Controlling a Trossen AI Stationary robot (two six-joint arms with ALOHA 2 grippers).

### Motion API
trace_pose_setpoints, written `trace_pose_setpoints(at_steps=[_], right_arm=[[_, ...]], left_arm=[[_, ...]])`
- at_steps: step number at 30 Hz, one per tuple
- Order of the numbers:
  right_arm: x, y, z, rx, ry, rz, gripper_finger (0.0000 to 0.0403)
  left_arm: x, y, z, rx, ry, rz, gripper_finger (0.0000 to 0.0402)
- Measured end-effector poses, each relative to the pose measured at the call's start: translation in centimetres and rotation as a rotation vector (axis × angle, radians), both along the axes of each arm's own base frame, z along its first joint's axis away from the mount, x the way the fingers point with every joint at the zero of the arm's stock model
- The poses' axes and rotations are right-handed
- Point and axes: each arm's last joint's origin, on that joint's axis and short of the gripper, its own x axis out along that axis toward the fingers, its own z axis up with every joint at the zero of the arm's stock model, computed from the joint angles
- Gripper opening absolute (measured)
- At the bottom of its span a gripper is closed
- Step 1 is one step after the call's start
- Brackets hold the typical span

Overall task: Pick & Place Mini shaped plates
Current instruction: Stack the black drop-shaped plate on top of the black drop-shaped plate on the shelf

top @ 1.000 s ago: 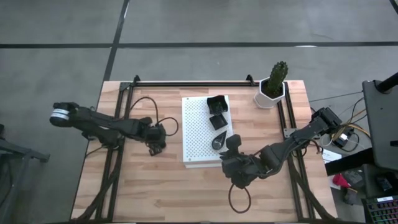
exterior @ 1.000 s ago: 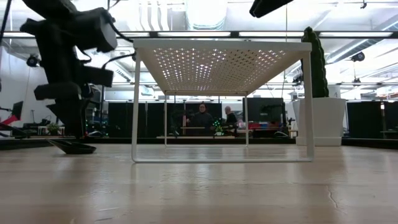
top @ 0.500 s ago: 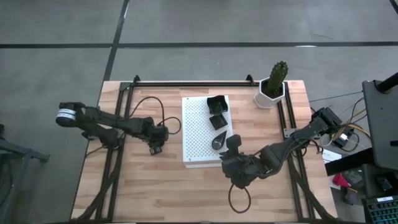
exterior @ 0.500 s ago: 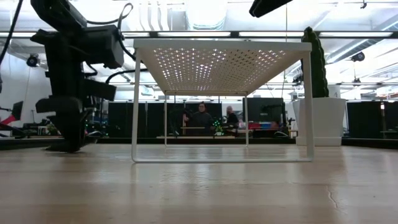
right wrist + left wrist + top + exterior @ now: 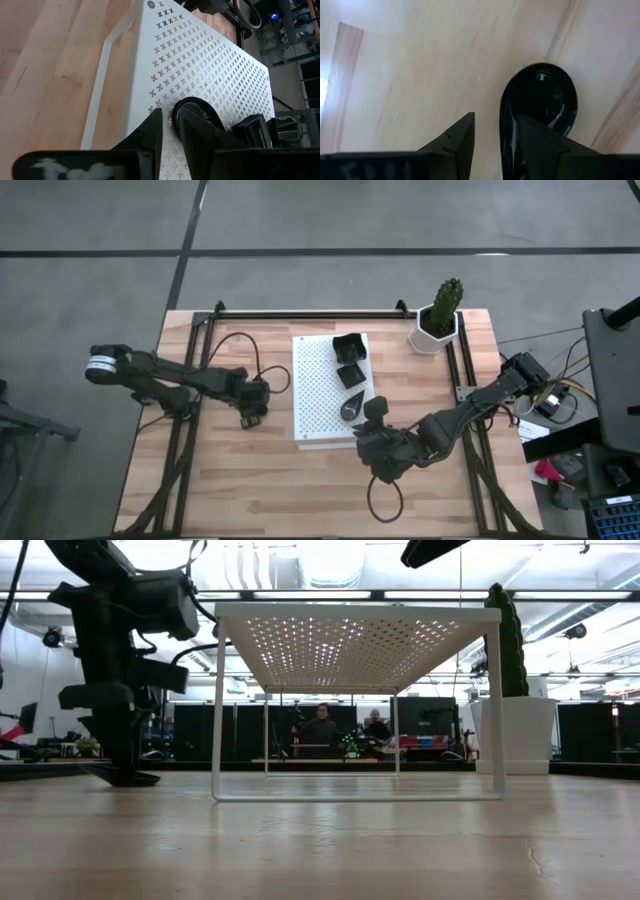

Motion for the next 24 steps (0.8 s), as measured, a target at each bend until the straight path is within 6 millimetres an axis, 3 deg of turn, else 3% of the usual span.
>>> trace_pose_setpoints(at_steps=[15,19,24], right_arm=[[0.0,0.0,0.0,0.009,-0.005,-0.009,0.0061],[0.0,0.0,0.0,0.012,-0.007,-0.013,0.0061],[0.0,0.0,0.0,0.012,-0.007,-0.012,0.0061]], left_arm=[[0.7,0.2,-1.3,-0.006,0.047,-0.01,0.0139],[0.8,0.2,-1.3,-0.01,0.043,-0.014,0.0109],[0.8,0.2,-0.9,-0.009,0.022,-0.016,0.0043]])
